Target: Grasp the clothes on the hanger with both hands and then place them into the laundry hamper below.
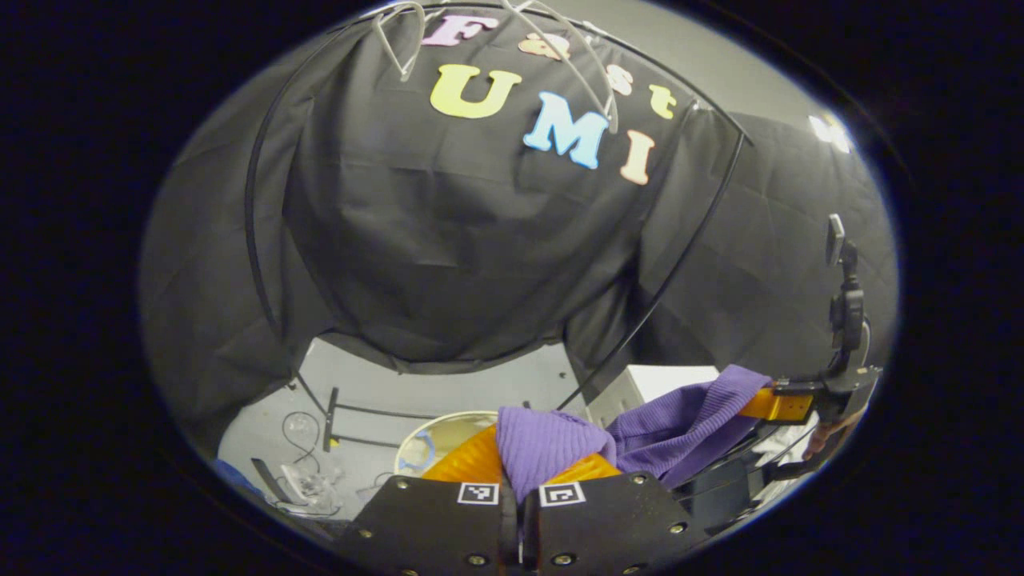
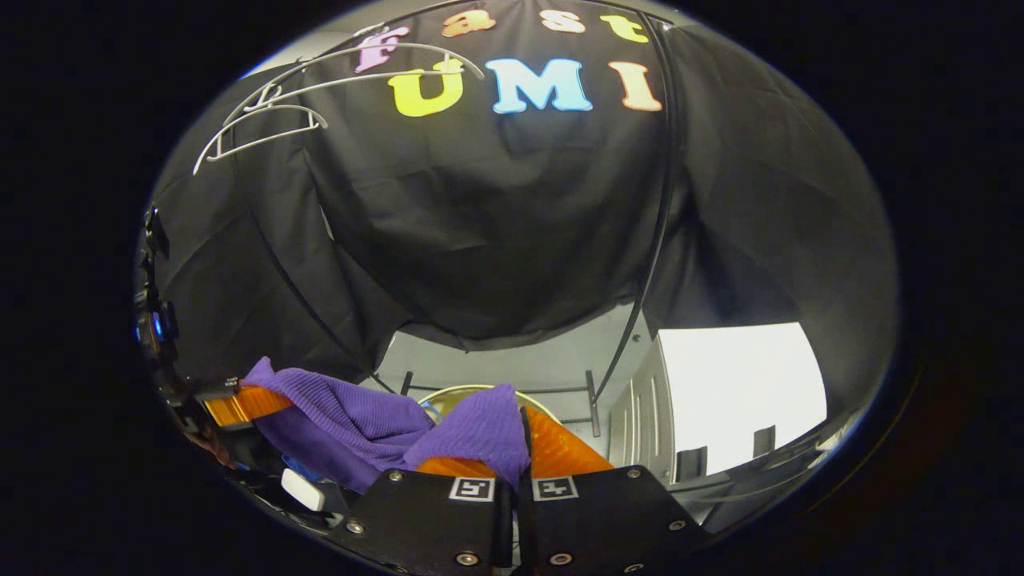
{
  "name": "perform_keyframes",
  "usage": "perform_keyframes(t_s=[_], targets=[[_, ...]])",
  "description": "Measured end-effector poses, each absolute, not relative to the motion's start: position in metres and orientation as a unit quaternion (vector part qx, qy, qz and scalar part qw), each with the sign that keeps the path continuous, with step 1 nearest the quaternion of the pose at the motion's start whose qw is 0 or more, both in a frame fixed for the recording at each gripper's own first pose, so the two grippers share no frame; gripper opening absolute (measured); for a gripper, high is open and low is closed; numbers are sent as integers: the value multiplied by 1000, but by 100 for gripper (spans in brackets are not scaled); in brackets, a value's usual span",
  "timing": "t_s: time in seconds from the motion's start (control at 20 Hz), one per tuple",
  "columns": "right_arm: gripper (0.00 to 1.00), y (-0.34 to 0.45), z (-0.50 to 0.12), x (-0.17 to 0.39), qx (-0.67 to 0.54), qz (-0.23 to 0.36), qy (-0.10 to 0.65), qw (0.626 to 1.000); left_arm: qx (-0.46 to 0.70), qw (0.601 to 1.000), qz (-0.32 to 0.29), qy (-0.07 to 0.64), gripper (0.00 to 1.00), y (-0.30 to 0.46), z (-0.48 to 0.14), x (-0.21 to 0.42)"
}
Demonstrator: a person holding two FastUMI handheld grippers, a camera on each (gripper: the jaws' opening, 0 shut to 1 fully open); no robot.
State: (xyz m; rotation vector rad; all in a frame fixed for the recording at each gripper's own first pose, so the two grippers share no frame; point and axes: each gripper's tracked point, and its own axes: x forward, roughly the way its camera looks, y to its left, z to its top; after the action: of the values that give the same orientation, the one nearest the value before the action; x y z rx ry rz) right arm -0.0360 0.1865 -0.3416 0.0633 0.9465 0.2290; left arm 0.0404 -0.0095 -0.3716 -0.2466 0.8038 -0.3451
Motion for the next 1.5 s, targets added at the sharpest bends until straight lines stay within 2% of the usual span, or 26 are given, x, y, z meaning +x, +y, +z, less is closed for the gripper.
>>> perform_keyframes(t_s=[0.1, 0.2, 0.35, 0.7, 1.0, 1.05, 1.1, 1.15, 1.2, 1.4, 1.45, 1.5], targets=[[1, 189, -353, -39, 30, 99, 464, 880, -116, 897, -155, 398, 4, -9, -389, 42], [4, 188, -361, -38, 35, 88, 472, 877, -118, 893, -144, 409, 0, -4, -404, 46], [4, 188, -369, -32, 53, 68, 481, 872, -123, 890, -131, 419, 4, 4, -417, 55], [5, 187, -369, -36, 67, 47, 491, 868, -100, 888, -144, 424, 4, 9, -425, 65], [8, 191, -374, -38, 87, 50, 501, 860, -85, 885, -156, 430, 4, 5, -431, 64], [11, 196, -375, -40, 95, 56, 508, 854, -82, 884, -158, 433, 5, 3, -432, 65], [9, 201, -377, -46, 99, 67, 521, 845, -80, 882, -160, 436, 5, 2, -434, 65], [22, 206, -379, -50, 103, 79, 530, 838, -78, 879, -159, 442, 11, 4, -436, 62], [29, 208, -379, -51, 103, 88, 532, 836, -79, 875, -161, 449, 11, 3, -442, 61], [92, 200, -365, -49, 111, 90, 521, 842, -83, 882, -153, 438, 78, 11, -426, 65], [96, 198, -356, -47, 117, 88, 511, 847, -83, 887, -148, 429, 95, 15, -419, 68], [96, 192, -345, -42, 120, 81, 497, 855, -81, 894, -144, 417, 95, 19, -408, 70]])
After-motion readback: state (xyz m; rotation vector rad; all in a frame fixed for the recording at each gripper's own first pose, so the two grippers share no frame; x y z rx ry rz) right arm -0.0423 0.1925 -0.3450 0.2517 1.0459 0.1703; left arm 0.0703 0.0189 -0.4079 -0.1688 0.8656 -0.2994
